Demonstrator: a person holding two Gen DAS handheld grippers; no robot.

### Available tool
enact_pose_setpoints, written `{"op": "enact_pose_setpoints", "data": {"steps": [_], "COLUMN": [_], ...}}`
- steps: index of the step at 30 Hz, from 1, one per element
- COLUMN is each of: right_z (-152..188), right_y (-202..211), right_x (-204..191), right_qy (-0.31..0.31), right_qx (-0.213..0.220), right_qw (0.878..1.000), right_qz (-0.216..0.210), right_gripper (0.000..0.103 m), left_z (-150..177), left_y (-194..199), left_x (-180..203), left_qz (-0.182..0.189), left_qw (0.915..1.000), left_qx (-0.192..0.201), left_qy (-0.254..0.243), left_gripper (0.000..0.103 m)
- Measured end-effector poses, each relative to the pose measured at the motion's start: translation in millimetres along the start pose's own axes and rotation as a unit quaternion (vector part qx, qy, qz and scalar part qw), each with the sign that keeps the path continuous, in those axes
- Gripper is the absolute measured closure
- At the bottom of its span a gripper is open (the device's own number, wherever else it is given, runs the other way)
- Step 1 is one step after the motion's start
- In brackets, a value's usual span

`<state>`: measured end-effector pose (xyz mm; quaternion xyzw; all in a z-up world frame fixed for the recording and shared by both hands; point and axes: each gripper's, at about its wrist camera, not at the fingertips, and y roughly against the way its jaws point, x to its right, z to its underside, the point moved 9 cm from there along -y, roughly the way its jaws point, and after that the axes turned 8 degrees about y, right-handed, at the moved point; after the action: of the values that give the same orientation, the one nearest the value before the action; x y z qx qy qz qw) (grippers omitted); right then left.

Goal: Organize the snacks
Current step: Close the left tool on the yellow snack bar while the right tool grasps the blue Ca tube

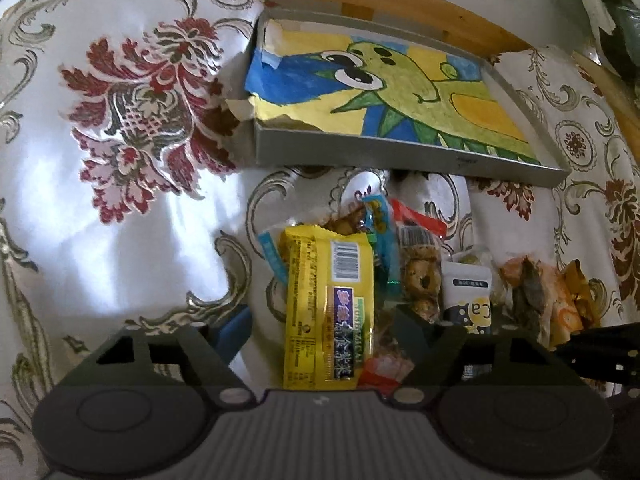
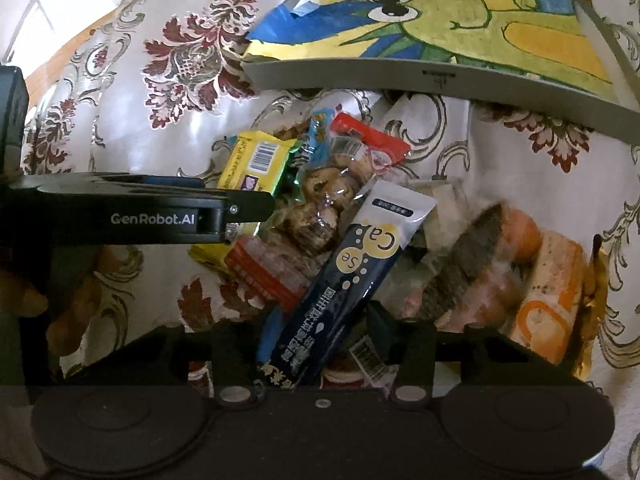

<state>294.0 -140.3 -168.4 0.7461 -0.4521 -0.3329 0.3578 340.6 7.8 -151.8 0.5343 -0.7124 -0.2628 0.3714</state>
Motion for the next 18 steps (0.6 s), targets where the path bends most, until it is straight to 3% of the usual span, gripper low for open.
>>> {"op": "enact_pose_setpoints", "data": {"steps": [7,15,18], "right_z": [-3.1,-3.5,-3.5], "right_y": [-8.8,-11.4,-12.3], "right_x": [4.4,3.9,3.8], "right_qy": [-0.026,-0.034,-0.034], "right_qx": [0.004,0.004,0.005], "right_qw": [1.0,0.999,0.999], "right_qz": [-0.01,-0.01,-0.009], "right_gripper": [0.055,0.057,0.057], "left_z": [0.4,0.9,2.1], "left_y": [-4.9,-8.0,-11.1], "left_x": [0.8,-10.6,-9.9], "left_qz": [0.026,0.045,0.045], "left_qw": [0.9996,0.997,0.9973], "left_qx": [-0.003,-0.022,-0.022], "left_qy": [0.012,0.059,0.054], "left_gripper": [0.046,0.052,0.052]}}
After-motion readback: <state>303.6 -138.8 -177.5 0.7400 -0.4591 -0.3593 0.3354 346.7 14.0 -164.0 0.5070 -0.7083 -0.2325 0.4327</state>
